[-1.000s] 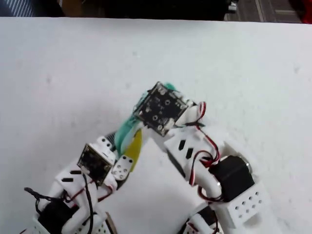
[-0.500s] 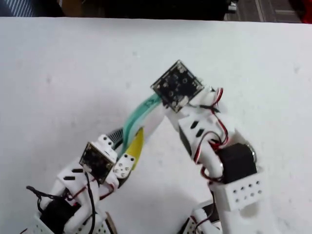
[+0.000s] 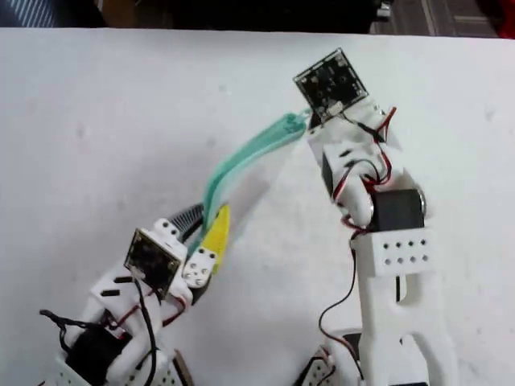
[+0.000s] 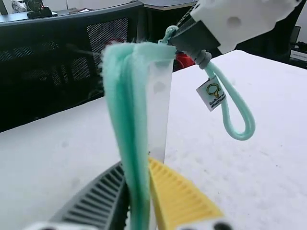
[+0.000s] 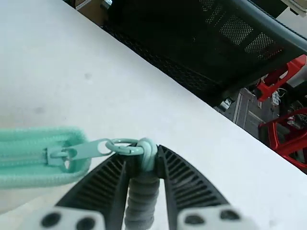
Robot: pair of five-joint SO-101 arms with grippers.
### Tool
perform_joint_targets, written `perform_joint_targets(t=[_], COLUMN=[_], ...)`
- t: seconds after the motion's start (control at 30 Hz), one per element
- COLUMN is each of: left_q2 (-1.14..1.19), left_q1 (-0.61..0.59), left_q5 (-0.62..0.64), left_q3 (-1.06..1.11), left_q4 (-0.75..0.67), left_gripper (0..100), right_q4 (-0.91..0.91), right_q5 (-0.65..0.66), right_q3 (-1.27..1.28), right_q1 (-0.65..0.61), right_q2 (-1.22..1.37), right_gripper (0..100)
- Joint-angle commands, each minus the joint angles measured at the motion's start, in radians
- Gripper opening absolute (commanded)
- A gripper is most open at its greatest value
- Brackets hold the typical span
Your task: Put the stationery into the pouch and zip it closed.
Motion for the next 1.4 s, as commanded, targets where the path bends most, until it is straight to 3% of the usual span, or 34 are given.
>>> perform_joint_targets(t=[0.0,0.2,0.4,0.47,0.63,0.8,1.0,1.37], left_q2=[-0.010,-0.010,-0.010,-0.010,-0.010,-0.010,-0.010,-0.010], left_q1=[-0.016,-0.016,-0.013,-0.012,-0.010,-0.010,-0.010,-0.010], left_q5=[0.009,0.005,0.003,0.003,0.003,0.003,0.003,0.003], left_q3=[-0.014,-0.014,-0.009,-0.008,-0.008,-0.008,-0.008,-0.008], left_q4=[-0.002,-0.002,-0.008,-0.008,-0.008,-0.006,-0.005,-0.005], left_gripper=[2,2,2,2,2,2,2,2], right_q4=[-0.062,-0.036,0.334,0.406,0.590,0.671,0.769,0.857], right_q5=[0.011,0.002,-0.078,-0.083,-0.098,-0.365,-0.707,-0.813], right_q3=[-0.037,-0.043,-0.216,-0.279,-0.400,-0.557,-0.769,-0.957], right_q1=[0.081,0.084,-0.039,-0.079,-0.239,-0.367,-0.429,-0.455], right_q2=[0.047,0.099,-0.127,-0.189,-0.183,-0.035,0.168,0.496], right_gripper=[1.6,2.3,28.9,26.8,10.5,11.7,32.0,34.8])
